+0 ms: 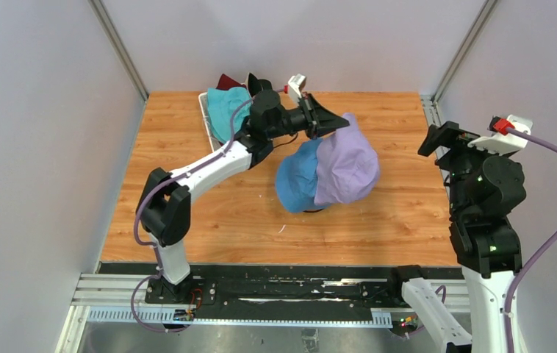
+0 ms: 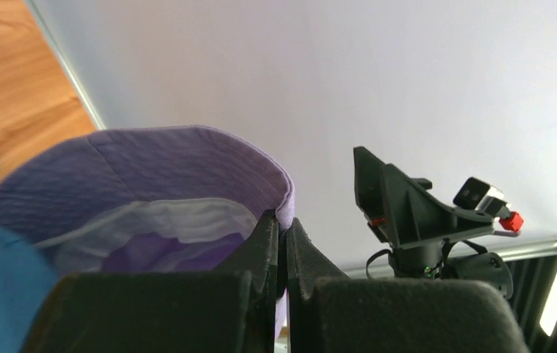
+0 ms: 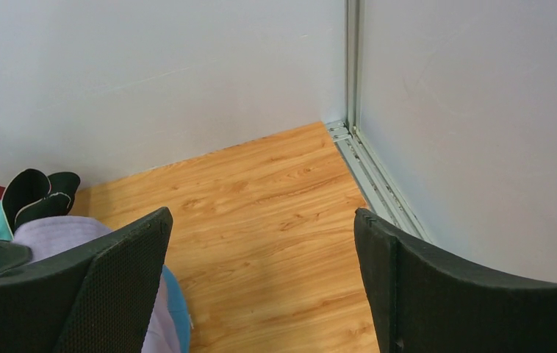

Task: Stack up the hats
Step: Stack the hat on the hat.

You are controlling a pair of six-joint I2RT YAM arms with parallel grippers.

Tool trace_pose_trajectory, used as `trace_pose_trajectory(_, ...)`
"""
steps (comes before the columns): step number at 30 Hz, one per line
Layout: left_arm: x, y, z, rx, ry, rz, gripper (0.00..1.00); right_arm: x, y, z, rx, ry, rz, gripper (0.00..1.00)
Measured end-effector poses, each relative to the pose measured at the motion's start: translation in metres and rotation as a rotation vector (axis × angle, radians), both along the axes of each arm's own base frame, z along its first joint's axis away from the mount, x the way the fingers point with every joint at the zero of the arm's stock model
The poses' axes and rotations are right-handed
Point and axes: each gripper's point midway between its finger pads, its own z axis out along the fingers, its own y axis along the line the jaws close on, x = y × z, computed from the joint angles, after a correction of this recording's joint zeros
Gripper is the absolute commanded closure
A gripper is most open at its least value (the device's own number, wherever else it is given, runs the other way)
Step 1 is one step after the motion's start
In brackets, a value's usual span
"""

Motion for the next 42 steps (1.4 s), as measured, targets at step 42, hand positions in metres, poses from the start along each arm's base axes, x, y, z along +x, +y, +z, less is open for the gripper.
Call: trace_pose_trajectory(42, 0.064, 0.128, -0.029, 0.050, 0.118, 0.347, 1.00, 0.030, 0.024, -0.035, 0.011, 0.094, 0.116, 0.08)
